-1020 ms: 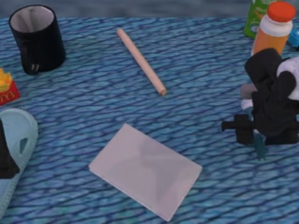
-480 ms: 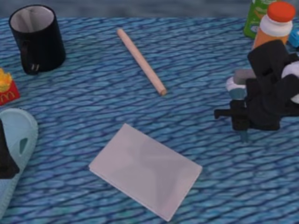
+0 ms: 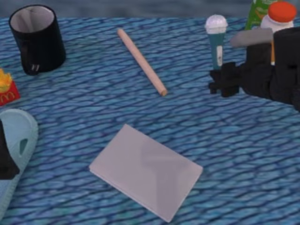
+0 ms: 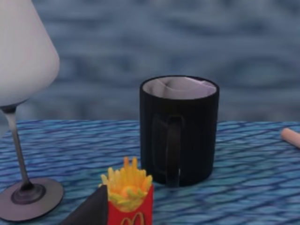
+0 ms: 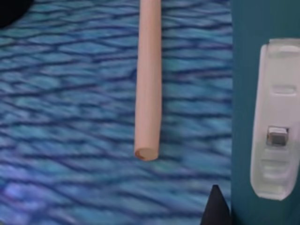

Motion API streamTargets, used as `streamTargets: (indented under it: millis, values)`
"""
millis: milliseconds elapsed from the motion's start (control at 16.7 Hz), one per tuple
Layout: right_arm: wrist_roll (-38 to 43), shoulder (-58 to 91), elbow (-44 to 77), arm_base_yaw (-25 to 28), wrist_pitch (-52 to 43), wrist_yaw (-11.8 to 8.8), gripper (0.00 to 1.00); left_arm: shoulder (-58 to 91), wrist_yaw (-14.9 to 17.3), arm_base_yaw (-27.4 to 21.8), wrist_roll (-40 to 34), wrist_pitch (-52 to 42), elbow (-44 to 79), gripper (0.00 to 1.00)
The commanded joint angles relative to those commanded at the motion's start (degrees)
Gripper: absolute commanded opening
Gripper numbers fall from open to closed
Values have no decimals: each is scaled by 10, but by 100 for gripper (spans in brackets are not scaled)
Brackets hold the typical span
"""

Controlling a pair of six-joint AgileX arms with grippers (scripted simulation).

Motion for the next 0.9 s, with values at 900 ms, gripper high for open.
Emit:
streamTargets:
  millis: [900]
  values:
    - [-75,-111,-82,-3,298,-108,0,0,0,0,0,0,0,100]
